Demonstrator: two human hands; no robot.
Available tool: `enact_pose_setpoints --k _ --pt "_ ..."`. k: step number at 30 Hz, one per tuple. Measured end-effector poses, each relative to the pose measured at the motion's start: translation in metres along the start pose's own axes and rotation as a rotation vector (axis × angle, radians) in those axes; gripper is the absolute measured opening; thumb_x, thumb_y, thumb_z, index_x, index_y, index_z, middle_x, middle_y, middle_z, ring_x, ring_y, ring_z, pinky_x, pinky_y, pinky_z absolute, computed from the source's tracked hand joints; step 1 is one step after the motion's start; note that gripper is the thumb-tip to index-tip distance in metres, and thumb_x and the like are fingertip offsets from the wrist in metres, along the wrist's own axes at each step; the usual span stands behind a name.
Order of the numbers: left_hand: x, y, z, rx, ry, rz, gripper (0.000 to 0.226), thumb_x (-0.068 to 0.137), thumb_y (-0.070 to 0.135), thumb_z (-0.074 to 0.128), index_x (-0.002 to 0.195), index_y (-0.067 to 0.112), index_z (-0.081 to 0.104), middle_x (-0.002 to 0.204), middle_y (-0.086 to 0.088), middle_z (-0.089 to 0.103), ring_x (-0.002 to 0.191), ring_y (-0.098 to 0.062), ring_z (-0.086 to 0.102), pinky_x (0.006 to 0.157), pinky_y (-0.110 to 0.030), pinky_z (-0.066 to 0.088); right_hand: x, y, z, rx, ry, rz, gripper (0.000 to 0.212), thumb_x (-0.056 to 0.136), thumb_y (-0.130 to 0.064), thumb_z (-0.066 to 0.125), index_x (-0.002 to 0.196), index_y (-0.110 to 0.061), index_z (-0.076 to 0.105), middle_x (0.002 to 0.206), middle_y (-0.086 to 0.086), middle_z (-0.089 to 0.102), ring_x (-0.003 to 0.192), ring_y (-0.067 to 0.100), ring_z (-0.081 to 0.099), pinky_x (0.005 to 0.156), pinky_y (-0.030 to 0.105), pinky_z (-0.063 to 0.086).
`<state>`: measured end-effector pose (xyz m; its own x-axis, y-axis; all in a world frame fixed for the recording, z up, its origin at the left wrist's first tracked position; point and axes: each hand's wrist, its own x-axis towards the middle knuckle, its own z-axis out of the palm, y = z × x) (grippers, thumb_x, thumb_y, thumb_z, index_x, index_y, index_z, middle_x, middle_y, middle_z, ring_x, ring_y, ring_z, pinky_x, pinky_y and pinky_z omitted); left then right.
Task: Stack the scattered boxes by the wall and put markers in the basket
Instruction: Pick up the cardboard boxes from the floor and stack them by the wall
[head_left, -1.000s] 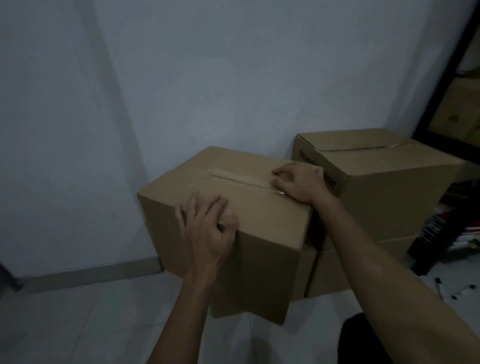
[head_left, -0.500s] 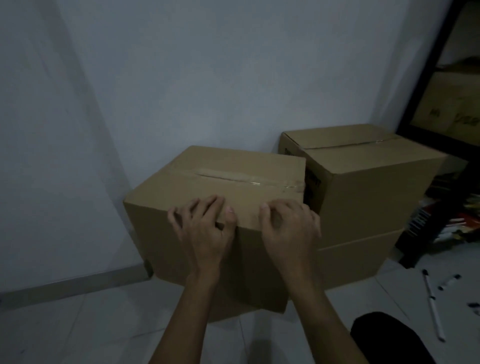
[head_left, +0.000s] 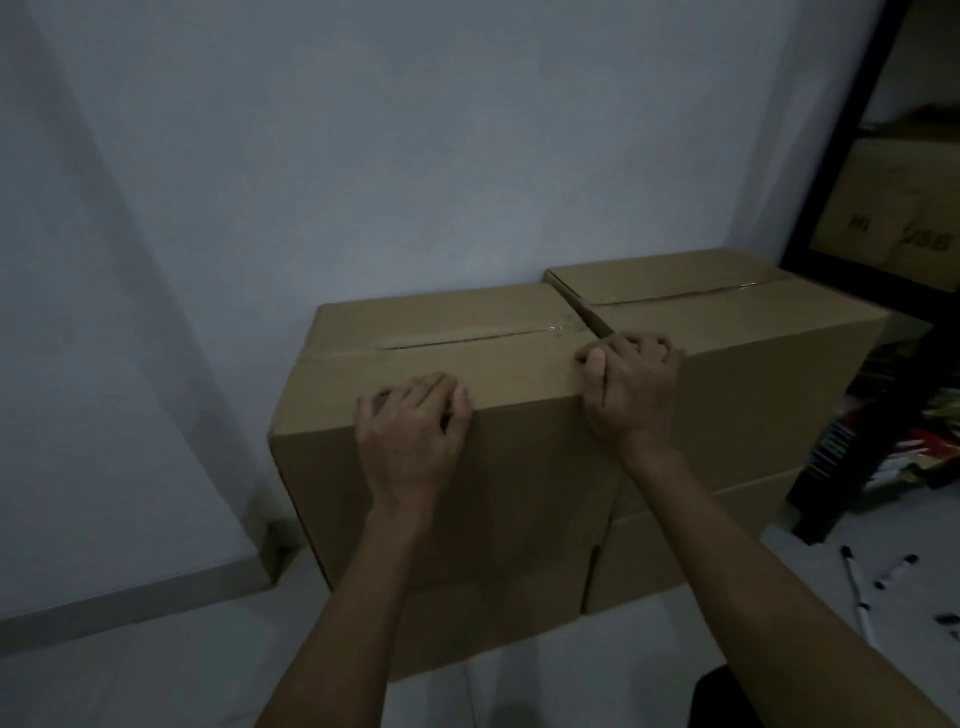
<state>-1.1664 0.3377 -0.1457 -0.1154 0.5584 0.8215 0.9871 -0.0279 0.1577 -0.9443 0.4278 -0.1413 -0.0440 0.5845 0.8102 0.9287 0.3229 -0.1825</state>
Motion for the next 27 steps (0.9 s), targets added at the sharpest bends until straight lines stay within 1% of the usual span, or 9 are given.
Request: enact_pose_setpoints --k 3,7,10,13,16,19,22,25,27 --pt "0.003 0.015 0.017 0.025 0.062 0.017 0.023 0.095 0.035 0.055 0.098 0.024 0.076 0.105 0.010 0.075 0.095 -0.010 0.069 0.088 -0.035 0.040 0.006 0.017 0.015 -0.077 -0.022 0.052 0.046 0.098 -0.032 0.028 0.094 -0.018 0.071 0.098 0.003 0.069 0.101 0.027 0.051 0.096 0.043 0.031" --pt "0.000 0.019 0.037 0.048 0.184 0.048 0.026 0.098 0.036 0.050 0.100 0.029 0.075 0.104 0.015 0.074 0.100 -0.008 0.066 0.087 -0.036 0.039 0.004 0.029 0.033 -0.014 0.071 0.066 0.043 0.096 -0.031 0.029 0.096 -0.019 0.070 0.101 0.003 0.067 0.095 0.029 0.051 0.085 0.041 0.036" --pt "0.002 0.014 0.044 0.046 0.223 0.068 0.028 0.099 0.037 0.047 0.101 0.030 0.074 0.105 0.016 0.073 0.104 -0.008 0.065 0.089 -0.036 0.037 0.005 0.029 0.040 0.025 0.122 0.067 0.039 0.095 -0.030 0.031 0.094 -0.019 0.069 0.099 0.003 0.066 0.090 0.029 0.050 0.083 0.040 0.037" --pt "0.002 0.014 0.042 0.055 0.183 0.083 0.027 0.098 0.037 0.047 0.103 0.030 0.073 0.106 0.015 0.072 0.104 -0.010 0.064 0.090 -0.037 0.037 0.007 0.027 0.036 0.045 0.084 0.084 0.040 0.095 -0.030 0.030 0.095 -0.019 0.069 0.099 0.004 0.066 0.090 0.028 0.051 0.083 0.039 0.037" --pt "0.001 0.016 0.030 0.052 0.069 0.079 0.026 0.093 0.037 0.050 0.107 0.029 0.071 0.109 0.012 0.071 0.100 -0.014 0.063 0.089 -0.038 0.036 0.003 0.022 0.024 0.039 0.001 0.101 0.041 0.097 -0.031 0.029 0.100 -0.020 0.068 0.103 0.002 0.065 0.093 0.026 0.050 0.087 0.039 0.036" --pt "0.002 0.020 0.018 0.030 -0.042 0.047 0.031 0.092 0.041 0.048 0.111 0.029 0.069 0.112 0.010 0.070 0.101 -0.016 0.060 0.089 -0.038 0.034 0.002 0.020 0.015 0.044 -0.064 0.122 0.039 0.099 -0.033 0.030 0.106 -0.023 0.066 0.109 0.000 0.064 0.098 0.024 0.049 0.092 0.039 0.035" --pt "0.003 0.023 0.015 0.011 -0.060 0.016 0.031 0.091 0.043 0.047 0.110 0.031 0.069 0.112 0.012 0.070 0.102 -0.017 0.059 0.089 -0.038 0.032 0.001 0.022 0.011 0.033 -0.079 0.096 0.038 0.100 -0.035 0.030 0.109 -0.025 0.066 0.112 -0.002 0.063 0.102 0.022 0.049 0.092 0.039 0.034" --pt "0.000 0.023 0.019 0.010 -0.057 -0.003 0.029 0.090 0.041 0.051 0.111 0.032 0.069 0.113 0.014 0.069 0.103 -0.016 0.058 0.088 -0.037 0.031 -0.001 0.023 0.010 0.048 -0.084 0.078 0.038 0.101 -0.035 0.032 0.113 -0.024 0.066 0.116 -0.002 0.062 0.103 0.022 0.049 0.092 0.039 0.035" --pt "-0.001 0.023 0.016 0.027 -0.106 -0.023 0.029 0.090 0.040 0.052 0.114 0.032 0.068 0.116 0.014 0.068 0.106 -0.016 0.056 0.088 -0.036 0.030 -0.001 0.020 0.003 0.020 -0.143 0.072 0.036 0.101 -0.034 0.035 0.117 -0.022 0.065 0.123 0.001 0.060 0.106 0.025 0.050 0.094 0.041 0.037"
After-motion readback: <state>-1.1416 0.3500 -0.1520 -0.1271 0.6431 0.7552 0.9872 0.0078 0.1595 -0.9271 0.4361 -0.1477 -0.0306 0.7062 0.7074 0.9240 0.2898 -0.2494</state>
